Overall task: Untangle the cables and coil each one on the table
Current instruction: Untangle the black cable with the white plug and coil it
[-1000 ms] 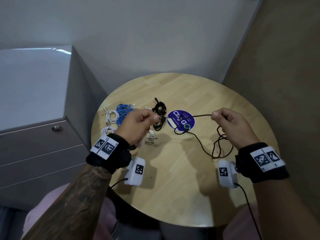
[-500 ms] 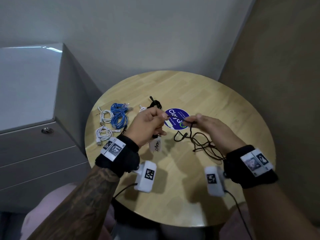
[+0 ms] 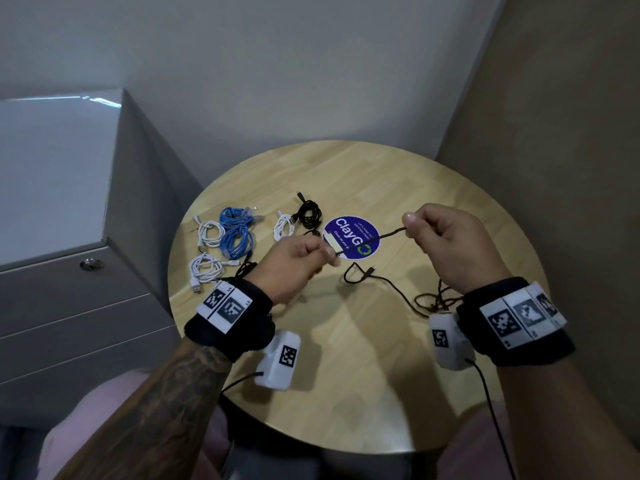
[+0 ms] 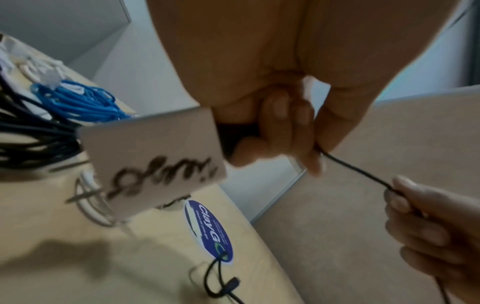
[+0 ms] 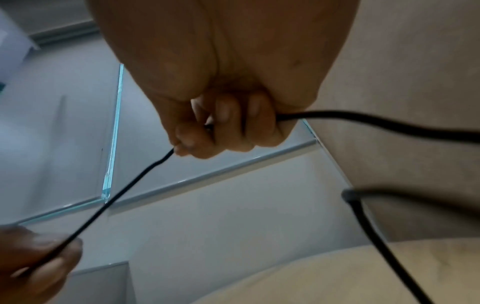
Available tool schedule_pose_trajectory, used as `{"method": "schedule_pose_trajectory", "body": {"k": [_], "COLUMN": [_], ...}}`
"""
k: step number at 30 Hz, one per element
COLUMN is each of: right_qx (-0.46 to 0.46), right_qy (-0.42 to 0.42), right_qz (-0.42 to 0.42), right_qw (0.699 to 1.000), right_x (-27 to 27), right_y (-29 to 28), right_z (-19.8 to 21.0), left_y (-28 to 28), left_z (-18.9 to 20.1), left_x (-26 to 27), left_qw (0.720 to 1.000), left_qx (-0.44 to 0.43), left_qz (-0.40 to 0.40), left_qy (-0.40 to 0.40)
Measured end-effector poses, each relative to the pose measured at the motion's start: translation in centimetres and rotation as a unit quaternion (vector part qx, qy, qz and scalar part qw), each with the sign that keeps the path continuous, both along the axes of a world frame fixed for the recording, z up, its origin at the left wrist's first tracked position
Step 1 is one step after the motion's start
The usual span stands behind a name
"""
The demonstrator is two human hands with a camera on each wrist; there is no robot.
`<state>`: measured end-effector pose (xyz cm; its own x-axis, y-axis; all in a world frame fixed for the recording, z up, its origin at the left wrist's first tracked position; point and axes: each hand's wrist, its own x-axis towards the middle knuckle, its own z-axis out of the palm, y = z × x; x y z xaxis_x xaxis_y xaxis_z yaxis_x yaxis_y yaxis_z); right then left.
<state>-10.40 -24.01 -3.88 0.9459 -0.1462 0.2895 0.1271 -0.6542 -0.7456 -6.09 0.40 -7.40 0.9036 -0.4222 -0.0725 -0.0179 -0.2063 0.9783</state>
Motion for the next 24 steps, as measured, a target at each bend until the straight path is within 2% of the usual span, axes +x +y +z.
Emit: {"method": "schedule_pose_trajectory", "body": {"k": [3,5,7,9,11,12,17,21,22,24], "right_qx": [-0.005,0.011,0.029,0.074,0.115,0.133,0.145,0.11,0.106,0.131], "right_qy": [-0.038,-0.042,-0.009,0.062,0.136,0.166,0.286,0.295,0.284,0.248], "right_qz": [-0.059,-0.074,-0.024,0.072,0.154,0.181,0.245,0.257,0.255,0.255], "right_qw": [0.998,0.996,0.999,0.993,0.972,0.96,0.915,0.914,0.918,0.925], "right_x": [0.2,0.8,1.3,1.3,0.7,0.4,-1.3,-2.3,-2.4,-2.7], "right_y": [-0.3,-0.3,0.5,2.3,4.1,4.9,6.8,6.8,6.5,5.8], "right_z": [-0.5,-1.4,-2.8,-4.5,-5.8,-6.2,-5.6,-3.6,-2.7,-0.9], "left_y": [-0.3,-0.1,0.1,0.3,0.4,0.4,0.1,0.5,0.6,0.2], "left_z": [0.9,1.9,2.9,3.7,3.9,3.8,2.7,2.2,2.0,1.6], "left_x": [-0.6,-0.7,-0.6,-0.3,0.2,0.5,1.4,1.9,2.0,1.5], "left_qw": [0.986,0.961,0.924,0.884,0.849,0.842,0.829,0.834,0.842,0.88], "left_qx": [-0.053,-0.146,-0.266,-0.384,-0.471,-0.49,-0.522,-0.51,-0.496,-0.433], "left_qz": [-0.091,-0.125,-0.141,-0.129,-0.068,-0.035,0.064,0.115,0.115,0.103], "left_qy": [0.13,0.2,0.234,0.235,0.229,0.222,0.189,0.179,0.18,0.166]}}
